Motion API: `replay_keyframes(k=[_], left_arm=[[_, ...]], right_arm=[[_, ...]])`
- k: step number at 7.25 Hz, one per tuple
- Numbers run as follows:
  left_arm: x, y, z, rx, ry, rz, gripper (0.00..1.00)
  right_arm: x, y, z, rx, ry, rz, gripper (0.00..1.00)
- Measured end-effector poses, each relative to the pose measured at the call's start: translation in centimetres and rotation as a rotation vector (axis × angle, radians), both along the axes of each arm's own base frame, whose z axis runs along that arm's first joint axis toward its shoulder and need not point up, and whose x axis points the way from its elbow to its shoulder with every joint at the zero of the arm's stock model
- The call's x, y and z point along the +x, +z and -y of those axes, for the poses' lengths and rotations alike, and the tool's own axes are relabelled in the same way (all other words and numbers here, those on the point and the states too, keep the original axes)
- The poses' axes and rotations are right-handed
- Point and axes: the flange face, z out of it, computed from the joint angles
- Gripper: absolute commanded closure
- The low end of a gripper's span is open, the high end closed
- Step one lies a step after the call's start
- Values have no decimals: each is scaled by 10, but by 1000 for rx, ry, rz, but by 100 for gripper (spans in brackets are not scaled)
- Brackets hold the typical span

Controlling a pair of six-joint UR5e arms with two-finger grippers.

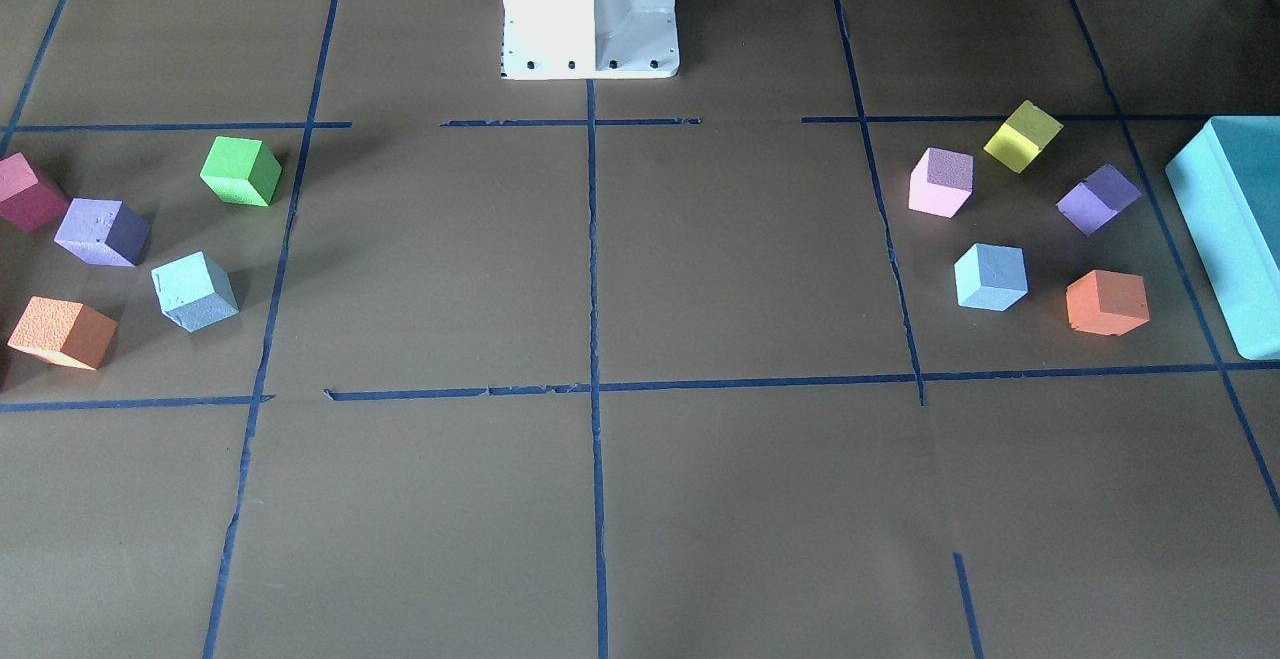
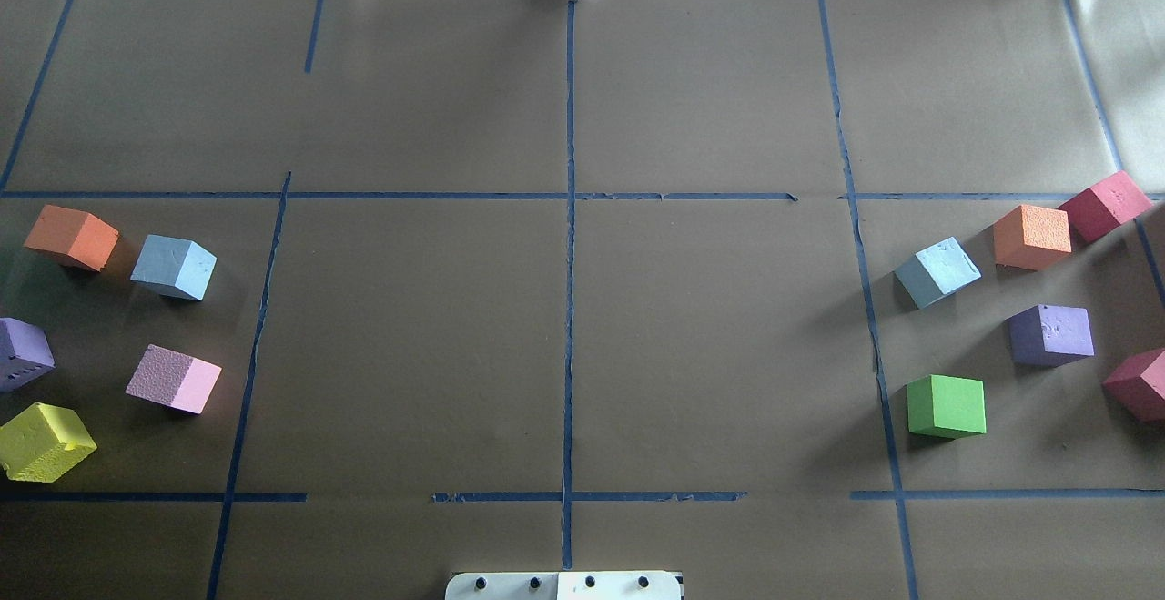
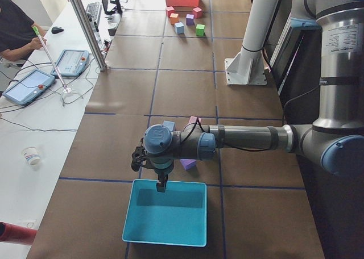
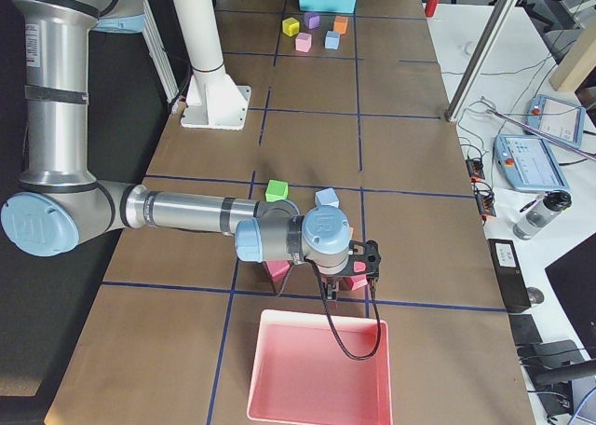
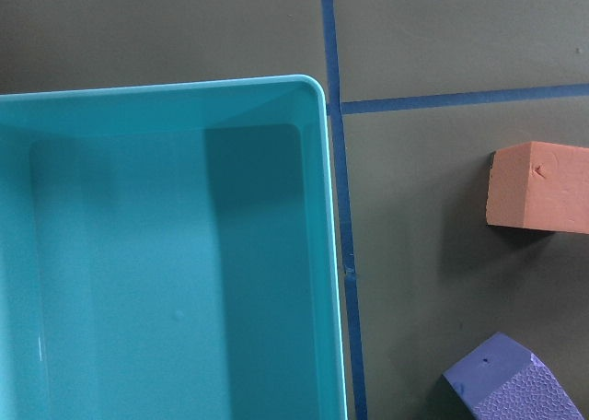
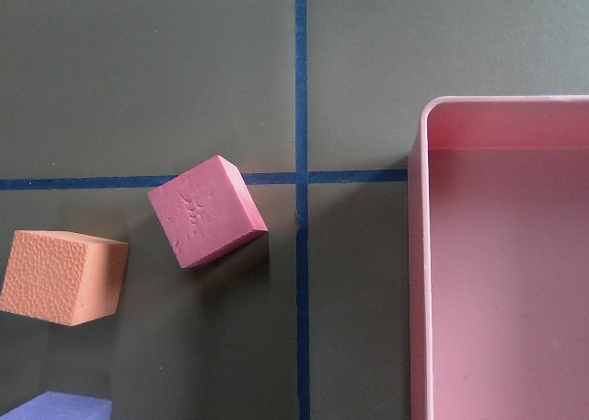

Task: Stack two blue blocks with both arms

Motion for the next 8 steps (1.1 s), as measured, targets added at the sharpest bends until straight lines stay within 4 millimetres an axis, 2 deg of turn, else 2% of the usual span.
replay_keyframes(k=[2, 3, 4, 5, 6, 8], left_arm=[[0, 0, 0, 2, 1, 0, 0], [0, -1, -1, 4, 0, -1, 0], [0, -2, -3, 8, 0, -1, 0], [0, -3, -5, 11, 0, -1, 0], [0, -3, -6, 13, 0, 0, 0], [-1, -2, -8, 15, 2, 0, 0]], right_arm=[[-4, -18, 14, 49, -4, 7, 0], [-10, -39, 24, 96, -18, 23, 0], [-29, -78, 39, 171, -60, 43, 0], [-54, -112, 44, 235, -110, 56, 0], [-79, -135, 45, 276, -157, 66, 0], [-144, -179, 49, 313, -222, 39, 0]])
